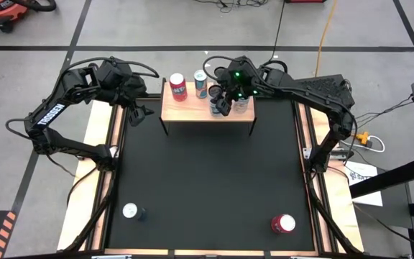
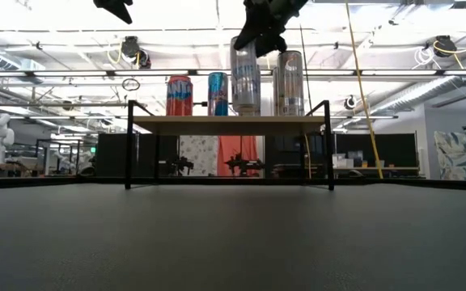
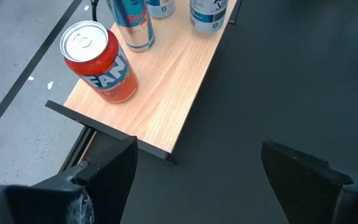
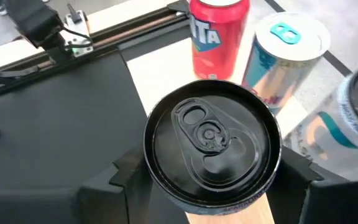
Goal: Place canned beverage on shelf
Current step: Put the white-blue soda can on the shelf aligned with the other white-blue soda can
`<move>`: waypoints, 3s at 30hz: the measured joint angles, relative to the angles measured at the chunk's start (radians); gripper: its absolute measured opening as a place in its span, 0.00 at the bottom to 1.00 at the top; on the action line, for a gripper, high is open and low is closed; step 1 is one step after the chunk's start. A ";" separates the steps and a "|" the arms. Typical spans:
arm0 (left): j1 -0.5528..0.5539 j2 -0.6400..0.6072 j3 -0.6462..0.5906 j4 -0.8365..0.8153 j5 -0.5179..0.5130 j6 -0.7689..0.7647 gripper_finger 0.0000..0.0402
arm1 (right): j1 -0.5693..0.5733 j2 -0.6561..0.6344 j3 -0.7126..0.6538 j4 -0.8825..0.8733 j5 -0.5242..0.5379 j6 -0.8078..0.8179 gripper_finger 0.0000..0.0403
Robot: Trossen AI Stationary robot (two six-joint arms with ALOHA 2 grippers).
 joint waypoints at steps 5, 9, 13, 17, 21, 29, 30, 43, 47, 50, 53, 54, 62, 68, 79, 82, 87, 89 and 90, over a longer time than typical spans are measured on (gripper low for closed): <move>0.000 0.000 0.000 0.000 0.000 -0.001 0.84 | -0.016 0.000 0.000 -0.038 0.008 -0.003 0.52; 0.000 0.000 0.000 0.000 0.000 -0.001 0.84 | -0.021 0.000 0.000 -0.045 0.030 -0.002 0.52; 0.000 0.000 0.000 0.000 0.000 -0.001 0.84 | -0.021 0.000 0.000 -0.046 0.028 -0.015 0.52; 0.000 0.000 0.000 0.000 0.000 -0.001 0.84 | -0.021 0.000 0.000 -0.046 0.026 -0.024 0.54; 0.000 0.000 0.000 0.000 0.000 -0.002 0.84 | -0.021 0.000 0.000 -0.046 0.026 -0.021 0.59; 0.000 0.000 0.000 0.000 0.000 -0.001 0.84 | -0.021 0.000 0.000 -0.046 0.026 -0.021 0.65; 0.000 0.000 0.000 0.000 0.000 -0.001 0.84 | -0.021 0.000 0.000 -0.046 0.026 -0.023 0.65; 0.000 0.000 0.000 0.001 0.000 0.000 0.84 | -0.021 0.000 0.000 -0.051 0.026 -0.039 0.65; 0.000 0.000 0.000 0.001 0.000 0.000 0.84 | -0.021 0.000 0.000 -0.056 0.026 -0.051 0.65; 0.000 0.000 0.000 0.001 0.000 0.005 0.84 | -0.021 0.000 0.000 -0.058 0.026 -0.051 0.65; 0.000 0.000 0.000 0.001 0.000 0.005 0.84 | -0.021 -0.001 0.000 -0.061 0.026 -0.051 0.65; 0.000 0.000 0.000 0.001 0.000 0.005 0.84 | -0.021 -0.001 0.000 -0.062 0.026 -0.051 0.65; 0.000 0.000 0.000 0.001 0.000 0.007 0.84 | -0.017 0.017 0.002 -0.057 0.029 -0.052 0.65; 0.000 0.000 0.000 0.001 0.000 0.008 0.84 | -0.015 0.020 0.002 -0.048 0.030 -0.059 0.65; 0.000 0.000 0.000 0.001 0.000 0.008 0.84 | -0.015 0.021 0.002 -0.048 0.030 -0.047 0.65; 0.000 0.000 0.000 0.001 0.000 0.008 0.84 | -0.013 0.021 0.002 -0.048 0.030 -0.046 0.65; 0.000 0.000 0.000 0.001 0.000 0.008 0.84 | -0.013 0.021 0.002 -0.052 0.030 -0.050 0.65; 0.000 0.000 0.000 0.001 0.000 0.018 0.84 | -0.013 0.021 0.002 -0.052 0.030 -0.051 0.65; 0.000 0.000 0.000 0.001 0.000 0.031 0.84 | -0.013 0.021 0.002 -0.052 0.030 -0.050 0.65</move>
